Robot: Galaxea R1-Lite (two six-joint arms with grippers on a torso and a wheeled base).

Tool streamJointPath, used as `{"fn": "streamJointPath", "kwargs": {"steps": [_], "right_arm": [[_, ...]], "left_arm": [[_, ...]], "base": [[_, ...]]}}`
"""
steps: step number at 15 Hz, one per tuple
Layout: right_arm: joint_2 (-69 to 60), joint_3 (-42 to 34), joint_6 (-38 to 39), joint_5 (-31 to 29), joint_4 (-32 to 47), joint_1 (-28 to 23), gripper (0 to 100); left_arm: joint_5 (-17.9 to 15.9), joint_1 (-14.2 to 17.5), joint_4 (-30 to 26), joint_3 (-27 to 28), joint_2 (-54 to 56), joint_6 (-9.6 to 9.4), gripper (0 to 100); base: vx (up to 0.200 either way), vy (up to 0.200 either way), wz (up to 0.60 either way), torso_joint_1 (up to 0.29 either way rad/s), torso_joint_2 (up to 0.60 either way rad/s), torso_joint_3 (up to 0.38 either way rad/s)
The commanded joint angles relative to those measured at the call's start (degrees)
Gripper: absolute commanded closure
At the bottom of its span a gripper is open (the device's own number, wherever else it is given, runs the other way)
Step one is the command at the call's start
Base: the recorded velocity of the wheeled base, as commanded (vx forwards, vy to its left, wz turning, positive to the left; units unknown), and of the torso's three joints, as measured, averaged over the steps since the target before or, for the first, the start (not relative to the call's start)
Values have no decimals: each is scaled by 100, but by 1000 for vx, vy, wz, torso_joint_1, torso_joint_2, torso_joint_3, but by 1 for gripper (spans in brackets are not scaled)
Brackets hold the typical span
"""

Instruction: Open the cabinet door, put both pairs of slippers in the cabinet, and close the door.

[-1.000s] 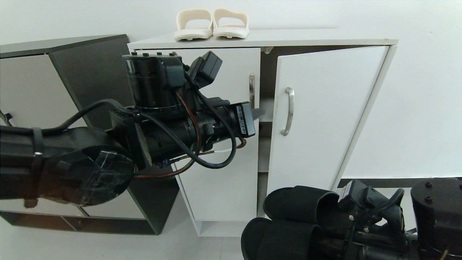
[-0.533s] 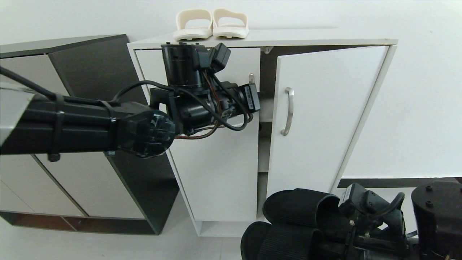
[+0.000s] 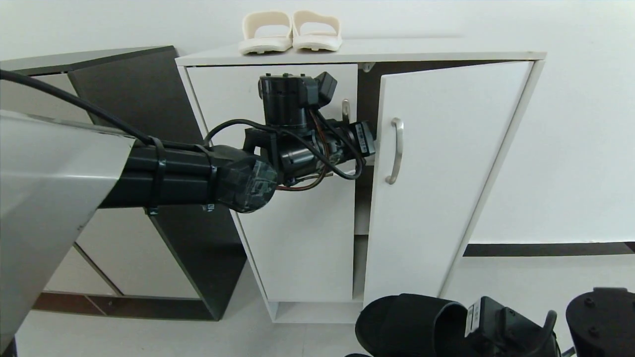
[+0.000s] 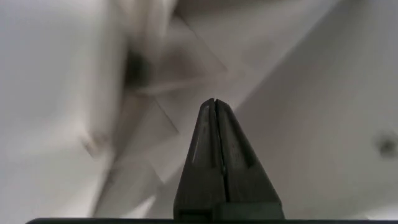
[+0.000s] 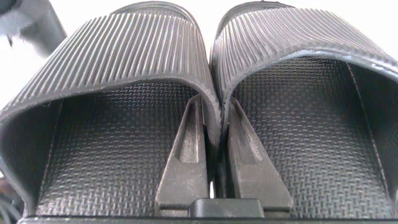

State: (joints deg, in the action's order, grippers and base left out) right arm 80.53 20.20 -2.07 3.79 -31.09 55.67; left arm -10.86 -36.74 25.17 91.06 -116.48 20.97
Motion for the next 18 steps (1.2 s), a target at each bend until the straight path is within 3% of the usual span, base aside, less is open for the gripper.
{"fn": "streamJointPath", "kwargs": {"steps": [1,2,5,8,10,12,13,14,16,17,18], "right_arm": [[-20,-86,-4,8,-3,181,100],[-20,-86,-4,8,-3,198,100],[-20,-86,5,8,-12,216,100],[33,-7,58,-36,-29,181,100],[147,239,163,-282,-38,-215,100],[402,626,805,-1214,-47,-329,100],[771,1065,1280,-2198,-55,-373,100],[982,1469,1517,-2708,-47,-470,100],[1105,1874,1552,-2989,-12,-672,100],[1140,1909,1543,-3148,-12,-698,100],[1246,1935,1543,-3332,-3,-733,100]], "left_arm": [[14,-272,31,-212,205,57,100],[14,-421,58,-326,301,57,100],[49,-1265,128,-827,750,21,100],[242,-1327,128,-836,776,-31,100],[603,-870,119,-976,1119,-163,100],[884,-492,75,-1697,2042,-409,100],[1025,-219,-48,-2444,2947,-532,100],[1271,-52,-329,-3033,3659,-541,100],[2466,176,-1261,-4237,5276,-673,100],[2809,264,-1603,-4747,6208,-682,100],[2809,879,-2008,-5072,7139,-743,100]], "base": [[-200,0,0,2,2,2],[-200,0,0,-7,2,2],[-200,0,0,1,-1,4],[-200,0,0,4,5,4],[0,0,0,0,0,0],[0,0,0,0,0,0],[0,0,0,0,0,0],[0,0,0,0,0,0],[0,0,0,0,0,0],[0,0,0,0,0,0],[0,0,0,0,0,0]]}}
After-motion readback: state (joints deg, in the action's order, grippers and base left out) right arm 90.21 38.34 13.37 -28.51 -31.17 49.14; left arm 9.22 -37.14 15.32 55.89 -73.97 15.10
